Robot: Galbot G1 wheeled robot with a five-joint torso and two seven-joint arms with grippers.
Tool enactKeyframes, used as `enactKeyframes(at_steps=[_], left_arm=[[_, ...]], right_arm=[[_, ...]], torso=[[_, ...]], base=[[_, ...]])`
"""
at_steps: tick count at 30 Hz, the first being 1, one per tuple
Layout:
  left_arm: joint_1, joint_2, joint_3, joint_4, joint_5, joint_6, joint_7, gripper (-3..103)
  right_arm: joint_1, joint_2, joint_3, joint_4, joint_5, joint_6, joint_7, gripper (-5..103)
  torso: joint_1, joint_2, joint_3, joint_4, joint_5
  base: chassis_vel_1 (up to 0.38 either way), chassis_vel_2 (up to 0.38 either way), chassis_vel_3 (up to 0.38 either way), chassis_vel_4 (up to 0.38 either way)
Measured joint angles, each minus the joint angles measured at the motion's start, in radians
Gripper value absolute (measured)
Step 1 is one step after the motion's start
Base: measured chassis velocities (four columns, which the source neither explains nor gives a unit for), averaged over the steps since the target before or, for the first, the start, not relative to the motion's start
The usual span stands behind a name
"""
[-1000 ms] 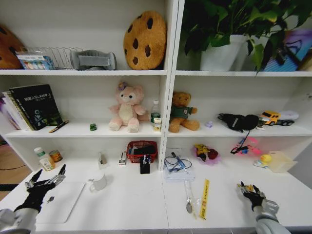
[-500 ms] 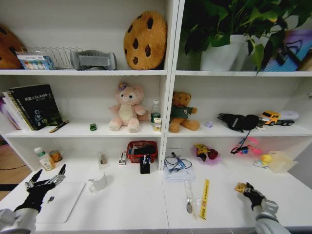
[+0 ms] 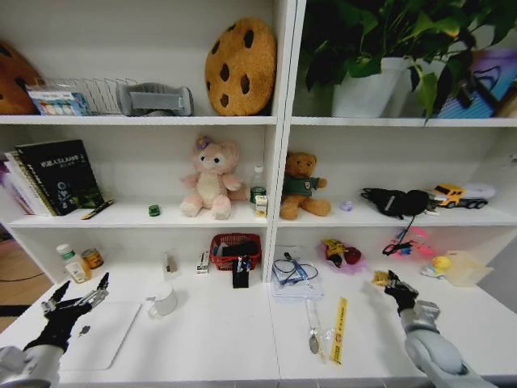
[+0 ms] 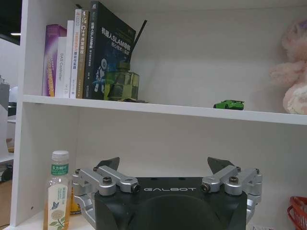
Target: Organize the objects on the table.
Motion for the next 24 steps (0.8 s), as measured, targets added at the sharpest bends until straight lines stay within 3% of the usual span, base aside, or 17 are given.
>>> enactKeyframes(at_steps=[6,15,24], left_arm=[[0.000,0.000,0.000,0.000,0.000,0.000,0.000,100],[0.000,0.000,0.000,0.000,0.000,0.000,0.000,100],[0.000,0.000,0.000,0.000,0.000,0.000,0.000,100]], right_arm=[[0.116,-0.020,-0.054,-0.090,-0.008,-0.012,-0.012,0],[0.360,-0.033,-0.233,-0.241,-0.006,-0.006,-0.049,0],[0.465,0.014,-0.368,-0.312,-0.070,-0.006,-0.031,-3]], torso=[[0.000,0.000,0.000,-0.0004,0.0003],[0.000,0.000,0.000,0.0000,-0.0001],[0.000,0.000,0.000,0.0000,0.0002]], base=[[0.000,0.000,0.000,0.000],[0.000,0.000,0.000,0.000],[0.000,0.000,0.000,0.000]])
